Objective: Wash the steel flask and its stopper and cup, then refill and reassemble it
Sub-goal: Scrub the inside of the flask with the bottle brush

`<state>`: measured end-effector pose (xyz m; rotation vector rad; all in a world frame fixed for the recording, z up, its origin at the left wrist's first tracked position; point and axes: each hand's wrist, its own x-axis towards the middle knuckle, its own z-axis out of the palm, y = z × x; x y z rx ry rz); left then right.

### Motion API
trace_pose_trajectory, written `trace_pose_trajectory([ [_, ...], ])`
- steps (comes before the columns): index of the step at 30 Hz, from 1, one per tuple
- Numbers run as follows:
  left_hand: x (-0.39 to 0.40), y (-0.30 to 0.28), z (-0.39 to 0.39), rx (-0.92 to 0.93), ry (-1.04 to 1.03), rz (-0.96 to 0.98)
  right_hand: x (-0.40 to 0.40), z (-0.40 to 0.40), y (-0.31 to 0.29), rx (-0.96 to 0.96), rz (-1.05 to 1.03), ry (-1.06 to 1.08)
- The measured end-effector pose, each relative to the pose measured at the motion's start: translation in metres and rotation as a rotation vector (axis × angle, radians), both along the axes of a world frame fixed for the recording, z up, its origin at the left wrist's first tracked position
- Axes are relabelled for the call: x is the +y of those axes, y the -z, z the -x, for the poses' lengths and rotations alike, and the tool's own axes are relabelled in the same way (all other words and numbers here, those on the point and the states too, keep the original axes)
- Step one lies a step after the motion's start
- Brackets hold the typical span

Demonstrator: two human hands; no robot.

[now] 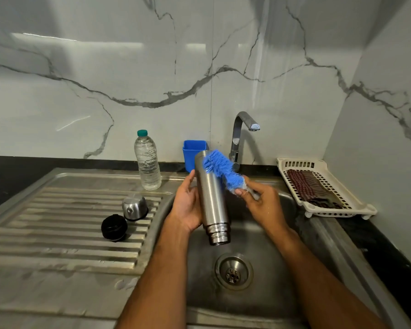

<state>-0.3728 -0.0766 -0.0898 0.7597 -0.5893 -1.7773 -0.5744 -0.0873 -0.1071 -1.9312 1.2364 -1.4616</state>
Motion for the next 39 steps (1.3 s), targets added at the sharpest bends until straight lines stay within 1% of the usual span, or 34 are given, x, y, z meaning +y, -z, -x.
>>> trace_pose_trajectory([
  [4, -0.004, -0.001, -0.003, 0.025, -0.093, -0.052, 0.008, 0.009, 0.004, 0.083, -0.094, -0.170],
  [6, -0.007, -0.001, -0.007, 0.117, -0.141, -0.106, 0.011, 0.015, 0.006, 0.153, -0.168, -0.224],
  [8, -0.007, 0.001, -0.009, 0.217, -0.145, -0.151, 0.013, 0.016, 0.008, 0.211, -0.210, -0.254],
  [9, -0.007, 0.001, -0.009, 0.222, -0.133, -0.150, 0.013, 0.015, 0.008, 0.210, -0.210, -0.242],
  [10, -0.008, 0.003, -0.009, 0.185, -0.124, -0.124, 0.013, 0.013, 0.007, 0.194, -0.187, -0.208],
  [13, -0.005, 0.003, -0.002, -0.079, -0.102, -0.008, 0.006, 0.006, 0.003, 0.067, -0.075, -0.057],
  [14, -0.004, 0.002, 0.001, -0.119, -0.067, 0.015, 0.003, 0.005, 0.002, 0.018, -0.043, -0.006],
  [17, -0.002, 0.001, 0.006, -0.146, 0.015, -0.010, 0.000, 0.000, -0.002, -0.040, -0.003, 0.067],
  [19, -0.003, 0.001, 0.005, -0.155, 0.000, -0.031, 0.002, -0.002, -0.002, -0.026, -0.007, 0.046],
  [21, -0.002, -0.001, 0.003, -0.183, -0.060, -0.063, 0.004, 0.000, 0.000, -0.004, -0.042, -0.036],
  [23, -0.003, -0.002, -0.001, -0.127, -0.119, -0.092, 0.008, 0.007, 0.002, 0.051, -0.115, -0.155],
  [25, -0.006, -0.002, -0.008, 0.043, -0.139, -0.123, 0.010, 0.015, 0.007, 0.086, -0.208, -0.264],
  [27, -0.007, -0.003, -0.013, 0.156, -0.148, -0.139, 0.012, 0.019, 0.008, 0.125, -0.237, -0.316],
  [29, -0.007, -0.002, -0.013, 0.100, -0.158, -0.073, 0.012, 0.016, 0.007, 0.101, -0.195, -0.290],
  [31, -0.003, -0.003, -0.009, -0.085, -0.151, 0.022, 0.011, 0.009, 0.003, 0.051, -0.099, -0.165],
  [32, -0.001, -0.004, -0.006, -0.156, -0.117, 0.060, 0.009, 0.005, 0.001, 0.000, -0.066, -0.096],
  [34, 0.002, -0.005, -0.001, -0.214, -0.018, 0.078, 0.003, 0.001, -0.001, -0.115, -0.038, 0.011],
  [36, 0.004, -0.006, 0.002, -0.171, 0.008, 0.057, 0.001, 0.000, -0.004, -0.149, -0.037, 0.041],
  [39, 0.000, -0.001, 0.002, -0.026, -0.042, 0.037, 0.003, 0.002, -0.001, -0.103, -0.083, -0.054],
])
